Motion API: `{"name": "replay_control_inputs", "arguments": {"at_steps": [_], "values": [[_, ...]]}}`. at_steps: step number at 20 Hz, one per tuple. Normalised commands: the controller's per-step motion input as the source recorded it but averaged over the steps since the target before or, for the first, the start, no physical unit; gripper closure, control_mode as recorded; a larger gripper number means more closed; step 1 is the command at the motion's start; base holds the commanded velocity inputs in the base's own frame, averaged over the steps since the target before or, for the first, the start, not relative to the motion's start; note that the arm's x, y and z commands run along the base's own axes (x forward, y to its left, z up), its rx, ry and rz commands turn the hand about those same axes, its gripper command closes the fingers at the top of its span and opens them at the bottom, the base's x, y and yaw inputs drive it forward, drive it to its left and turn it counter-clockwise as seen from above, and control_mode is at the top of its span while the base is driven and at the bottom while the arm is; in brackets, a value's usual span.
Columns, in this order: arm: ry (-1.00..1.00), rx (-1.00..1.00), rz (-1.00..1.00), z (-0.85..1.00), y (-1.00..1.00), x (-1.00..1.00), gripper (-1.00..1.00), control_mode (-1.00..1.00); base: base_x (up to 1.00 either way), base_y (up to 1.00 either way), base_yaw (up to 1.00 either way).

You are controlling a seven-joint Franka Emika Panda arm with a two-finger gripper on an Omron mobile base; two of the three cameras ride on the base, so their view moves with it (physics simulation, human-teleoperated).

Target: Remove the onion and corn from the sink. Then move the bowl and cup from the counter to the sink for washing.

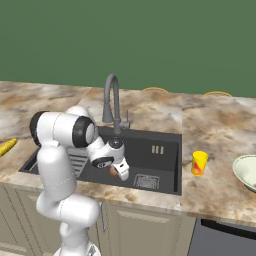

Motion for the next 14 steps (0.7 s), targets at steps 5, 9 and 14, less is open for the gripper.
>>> {"name": "replay_control_inputs", "arguments": {"at_steps": [5,9,14], "values": [[-0.02,0.00,0.14,0.49,0.01,-0.16,1.00,-1.00,0.00,0.00,0.00],[-0.03,0.00,0.15,0.51,0.08,-0.10,1.00,-1.00,0.00,0.00,0.00],[-0.05,0.00,0.16,0.52,0.11,-0.09,1.00,-1.00,0.00,0.00,0.00]]}}
